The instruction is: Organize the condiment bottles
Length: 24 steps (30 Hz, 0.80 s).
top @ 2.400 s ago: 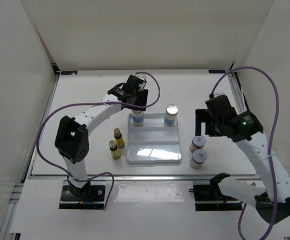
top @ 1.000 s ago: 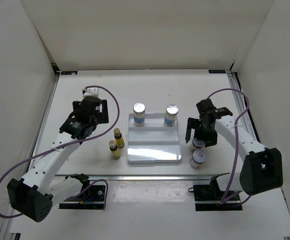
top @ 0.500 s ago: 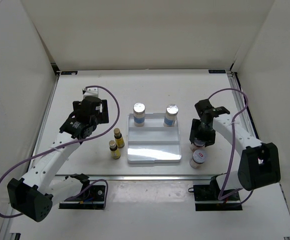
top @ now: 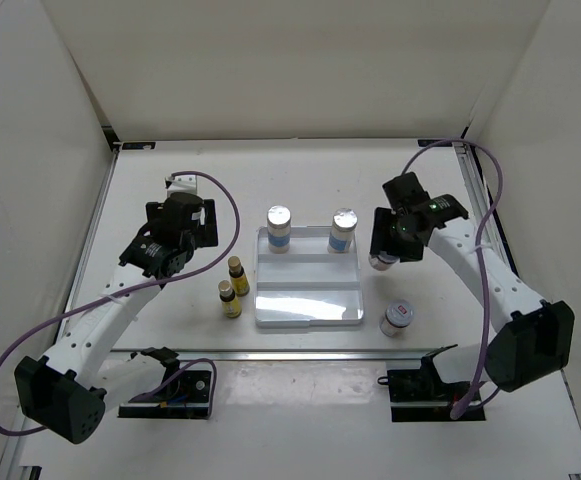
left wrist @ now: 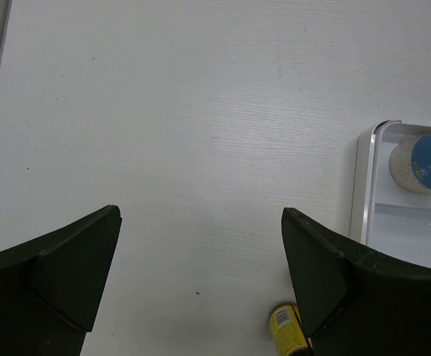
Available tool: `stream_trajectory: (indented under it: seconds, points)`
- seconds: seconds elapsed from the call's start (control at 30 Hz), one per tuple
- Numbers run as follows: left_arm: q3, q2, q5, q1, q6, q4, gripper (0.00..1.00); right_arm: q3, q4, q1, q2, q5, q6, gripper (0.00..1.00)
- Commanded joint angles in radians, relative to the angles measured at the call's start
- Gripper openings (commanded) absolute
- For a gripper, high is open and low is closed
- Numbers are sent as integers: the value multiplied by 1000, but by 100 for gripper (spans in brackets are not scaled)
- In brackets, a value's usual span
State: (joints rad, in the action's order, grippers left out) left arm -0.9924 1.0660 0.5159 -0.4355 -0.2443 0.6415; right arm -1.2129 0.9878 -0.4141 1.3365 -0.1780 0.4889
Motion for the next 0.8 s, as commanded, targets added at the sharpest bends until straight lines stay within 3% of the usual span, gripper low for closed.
stream_trajectory:
  seconds: [0.0, 0.17, 0.53, 0.77]
  points:
    - [-22, -11, -2, 3, 2, -22, 100, -80, -21, -64, 32, 35, 17, 18]
    - [-22, -11, -2, 3, 2, -22, 100, -120, -77, -150, 114, 35, 37, 18]
    - [-22, -11, -20, 3, 2, -22, 100, -129, -178, -193, 268, 87, 37, 18]
    - [-22, -20, -20, 3, 11, -22, 100, -120, -178, -203, 329, 110, 56, 31]
